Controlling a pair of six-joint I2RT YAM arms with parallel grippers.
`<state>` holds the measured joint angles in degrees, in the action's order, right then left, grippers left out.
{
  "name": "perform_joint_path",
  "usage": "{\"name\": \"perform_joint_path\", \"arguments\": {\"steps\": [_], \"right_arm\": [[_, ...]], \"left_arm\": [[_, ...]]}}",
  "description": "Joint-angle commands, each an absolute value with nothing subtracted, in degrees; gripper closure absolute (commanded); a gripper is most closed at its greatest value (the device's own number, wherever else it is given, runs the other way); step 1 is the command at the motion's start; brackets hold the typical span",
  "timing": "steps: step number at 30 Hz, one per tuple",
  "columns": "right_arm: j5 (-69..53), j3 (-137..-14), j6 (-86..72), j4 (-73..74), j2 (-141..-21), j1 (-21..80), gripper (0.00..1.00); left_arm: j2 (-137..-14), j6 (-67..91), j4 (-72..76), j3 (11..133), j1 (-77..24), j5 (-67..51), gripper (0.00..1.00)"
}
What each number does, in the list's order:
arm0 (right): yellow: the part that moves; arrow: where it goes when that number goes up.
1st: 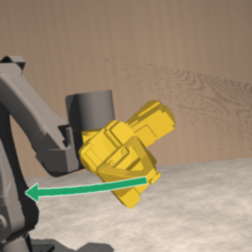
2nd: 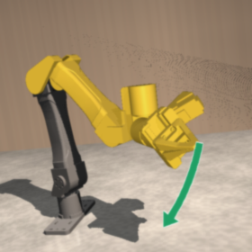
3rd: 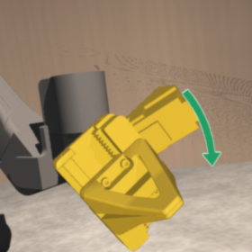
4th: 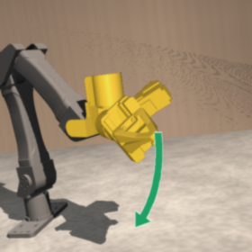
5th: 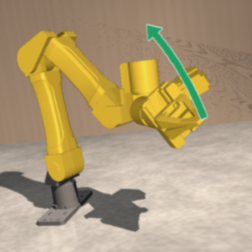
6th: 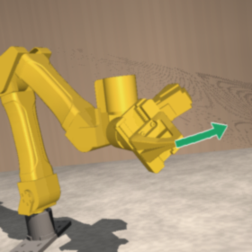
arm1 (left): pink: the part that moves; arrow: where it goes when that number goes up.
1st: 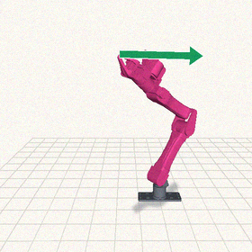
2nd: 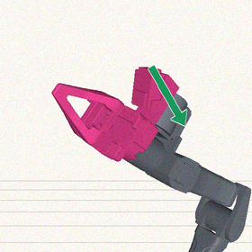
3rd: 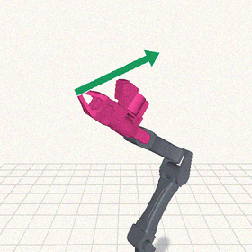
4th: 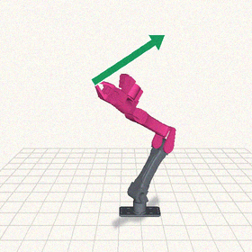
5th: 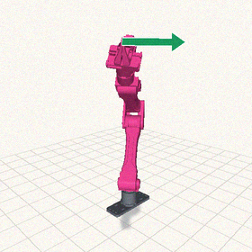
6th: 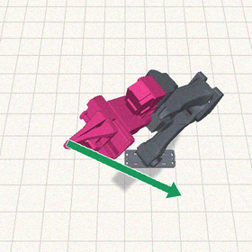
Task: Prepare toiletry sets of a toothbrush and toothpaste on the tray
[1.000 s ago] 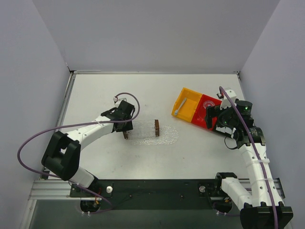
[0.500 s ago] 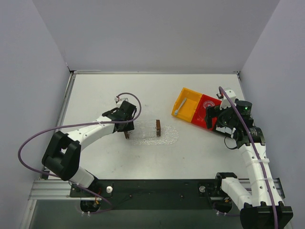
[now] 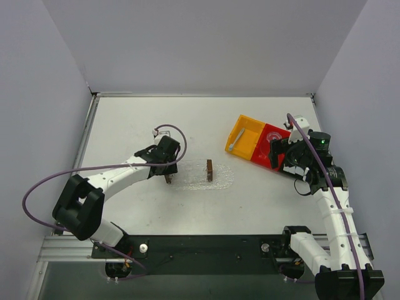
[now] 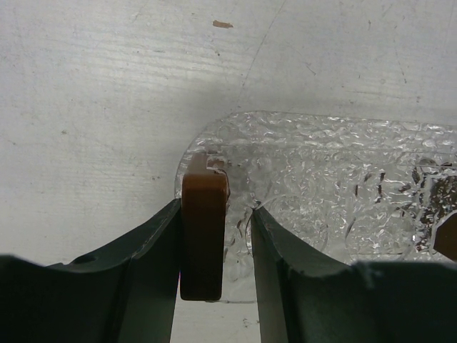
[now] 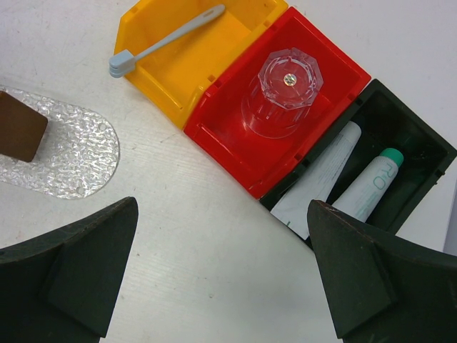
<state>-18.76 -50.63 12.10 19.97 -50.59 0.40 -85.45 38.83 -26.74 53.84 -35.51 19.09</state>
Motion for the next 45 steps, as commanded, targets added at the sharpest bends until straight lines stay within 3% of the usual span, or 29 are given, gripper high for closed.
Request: {"name": "perform_joint_path", "arguments": {"steps": [1,35,45], "right_arm": [[-19.25,-50.27,12.66,18.11,-51.07,0.26,0.0],[-19.07,-50.27,12.74,18.19,-51.24,0.18,0.0],[-19.07,-50.19,12.83,18.19,-51.15,0.18,0.0]], "left_arm": [[-82.53,39.29,-21.89,54.23,-36.65,19.16,1.0],[-80.16,36.12,-16.96,50.1,-37.71,19.25,1.0],[-80.07,35.86,-16.17,49.66,-37.79,18.37,0.85]]}}
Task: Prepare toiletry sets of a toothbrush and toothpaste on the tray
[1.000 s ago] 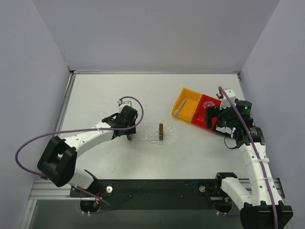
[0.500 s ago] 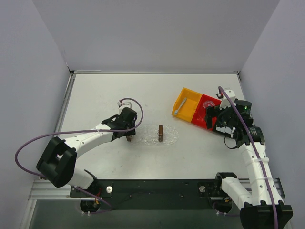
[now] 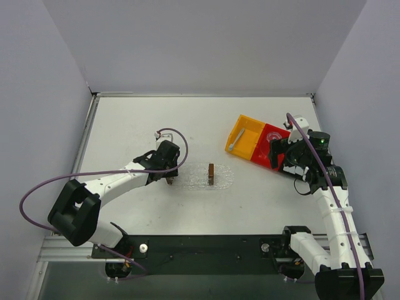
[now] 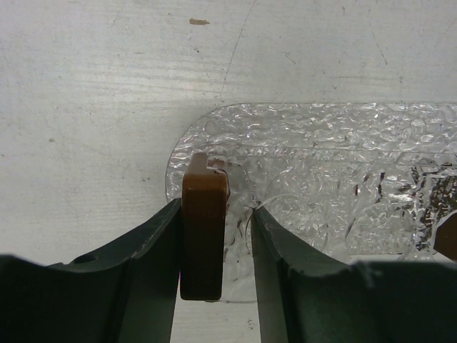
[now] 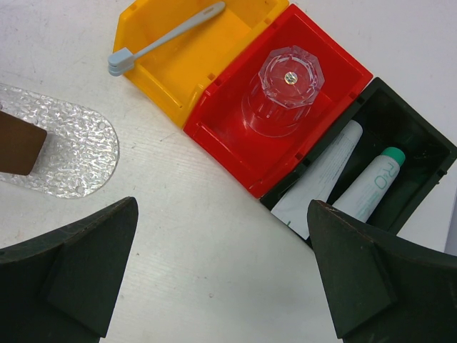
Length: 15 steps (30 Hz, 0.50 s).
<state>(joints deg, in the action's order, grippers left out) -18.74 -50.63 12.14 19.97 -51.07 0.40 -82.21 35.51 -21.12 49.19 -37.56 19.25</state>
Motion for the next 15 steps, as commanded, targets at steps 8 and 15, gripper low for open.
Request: {"name": "perform_joint_path", "arguments": {"steps": [8,15], "right_arm": [[-18.98,-50.19,12.83,18.19,-51.15,0.18,0.0],[-18.98,-50.19,12.83,18.11,-51.24,0.18,0.0]], "left_arm": [[-79.63,35.86,-15.91,49.39,-37.71,18.02,0.72],[-79.1,35.95,-16.0,49.22,-37.71,18.1,0.64]]}}
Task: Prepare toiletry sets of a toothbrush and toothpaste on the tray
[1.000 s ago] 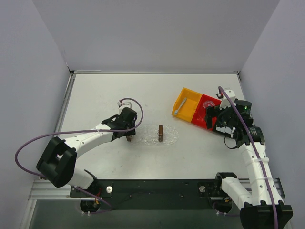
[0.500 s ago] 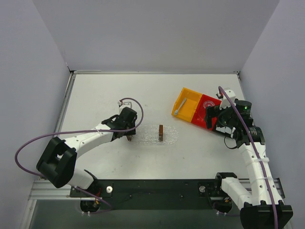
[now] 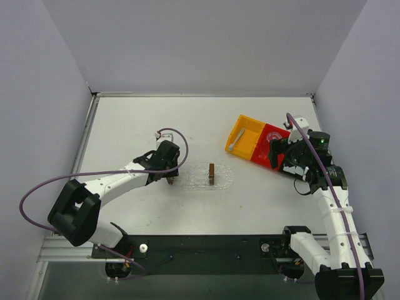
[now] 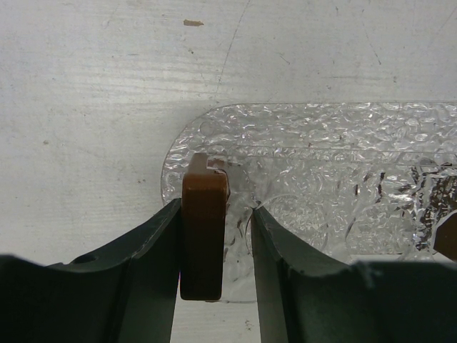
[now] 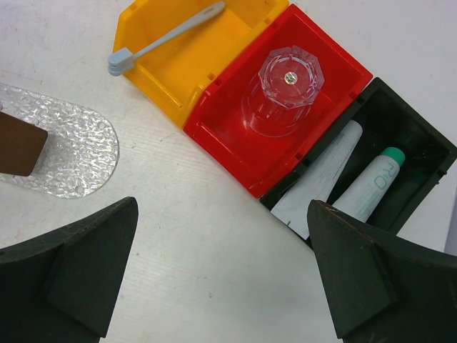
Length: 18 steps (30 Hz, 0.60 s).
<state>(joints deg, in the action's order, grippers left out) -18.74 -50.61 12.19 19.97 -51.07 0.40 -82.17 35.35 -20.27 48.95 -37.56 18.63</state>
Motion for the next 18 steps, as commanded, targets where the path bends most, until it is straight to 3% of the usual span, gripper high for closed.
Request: {"name": "perform_joint_path", "arguments": {"steps": [1,9,14,18], "right_arm": [[-19.07,-50.19,12.83,18.11,-51.15,0.18,0.0],[-18.98,-50.19,12.92,18.11,-51.24,0.18,0.0],[-18.9,-50.19,12.92,18.19,-51.42,0.18,0.0],[-18.9,-50.19,12.92,18.11,-51.42,0.18,0.0]], "left_arm": [[-79.1,36.03,-16.0,49.22,-37.71,18.11,0.62],[-78.75,35.95,-15.73,49.04,-37.71,17.93,0.5],[-78.75,35.68,-15.29,48.78,-37.71,17.67,0.33],[-78.49,35.68,-14.94,48.51,-37.71,17.49,0.32]]}}
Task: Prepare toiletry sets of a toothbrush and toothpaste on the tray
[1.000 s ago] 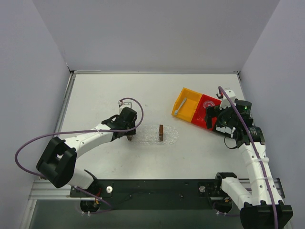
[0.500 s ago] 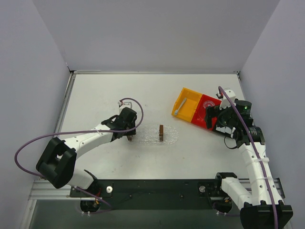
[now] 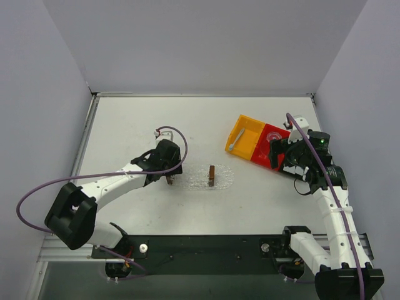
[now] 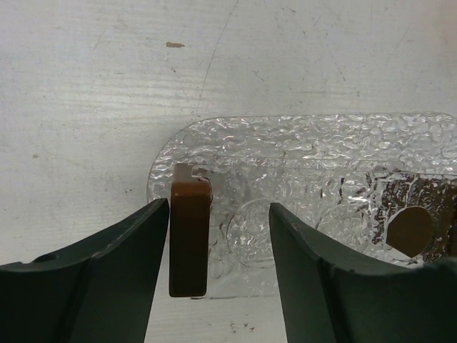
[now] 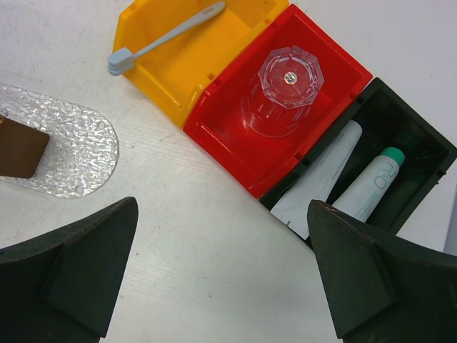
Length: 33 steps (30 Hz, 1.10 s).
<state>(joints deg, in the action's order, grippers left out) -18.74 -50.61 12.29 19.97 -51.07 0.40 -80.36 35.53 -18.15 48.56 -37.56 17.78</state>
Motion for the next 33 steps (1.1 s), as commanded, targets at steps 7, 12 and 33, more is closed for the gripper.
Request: {"name": "perform_joint_path", "arguments": {"steps": [7,12,33], "right_arm": [[-18.9,-50.1,13.01,18.11,-51.24,0.18,0.0],[-18.98,-50.19,13.01,18.19,-51.42,0.18,0.0],[-21.37,-51.76,15.91,21.09,-54.75,8.5,0.05]], "left_arm": [[-77.87,35.59,-14.68,48.16,-37.62,17.67,0.31],[-76.91,35.51,-14.68,47.9,-37.35,17.93,0.31],[-67.77,26.91,-12.22,48.78,-35.42,15.73,0.3]]}}
